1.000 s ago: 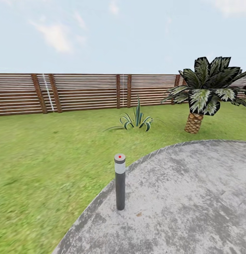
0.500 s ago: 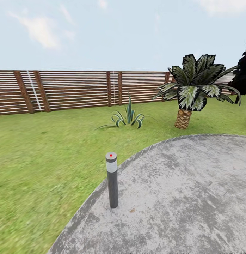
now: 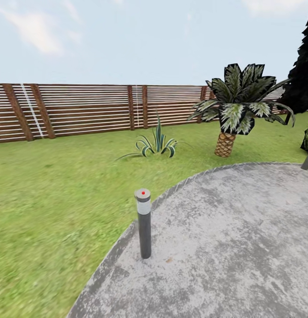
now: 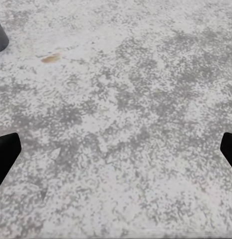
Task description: In the garden, pick up the pesticide atomizer on the floor and spray pesticide onto both trees until each tree trunk is fully covered.
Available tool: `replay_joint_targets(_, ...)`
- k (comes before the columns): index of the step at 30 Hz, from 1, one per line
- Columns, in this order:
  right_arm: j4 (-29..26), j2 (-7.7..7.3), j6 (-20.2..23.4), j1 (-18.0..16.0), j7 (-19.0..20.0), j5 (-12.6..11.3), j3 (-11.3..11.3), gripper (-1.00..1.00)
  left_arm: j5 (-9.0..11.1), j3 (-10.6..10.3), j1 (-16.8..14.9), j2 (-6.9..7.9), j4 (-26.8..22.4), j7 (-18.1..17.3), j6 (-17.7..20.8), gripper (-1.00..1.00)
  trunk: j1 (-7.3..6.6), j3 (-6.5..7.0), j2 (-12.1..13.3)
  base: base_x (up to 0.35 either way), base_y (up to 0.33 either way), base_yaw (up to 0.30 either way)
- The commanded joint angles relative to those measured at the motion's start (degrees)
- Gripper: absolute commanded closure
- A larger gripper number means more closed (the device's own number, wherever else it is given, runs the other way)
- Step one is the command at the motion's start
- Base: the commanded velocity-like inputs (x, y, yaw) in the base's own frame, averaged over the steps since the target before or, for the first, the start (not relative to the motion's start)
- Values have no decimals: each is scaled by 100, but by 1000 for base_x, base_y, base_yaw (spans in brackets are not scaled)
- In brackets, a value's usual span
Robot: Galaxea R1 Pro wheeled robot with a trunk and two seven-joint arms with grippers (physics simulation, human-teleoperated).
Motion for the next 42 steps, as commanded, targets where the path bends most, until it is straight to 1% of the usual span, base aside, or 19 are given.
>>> replay_joint_targets(1,0,0,0,0,0,0,0,-100,0,0,0,2,0,0,-1,-100,0,-9,0,77,335,-77)
replay_joint_targets(11,0,-1,0,0,0,-1,7,-100,-8,1,-2,19,0,0,-5,-100,0,-100,0,109,336,-69)
replay_joint_targets(42,20,2,0,0,0,7,16,-100,-9,2,-4,20,0,-7,-12,-100,0,-382,0,158,333,-1)
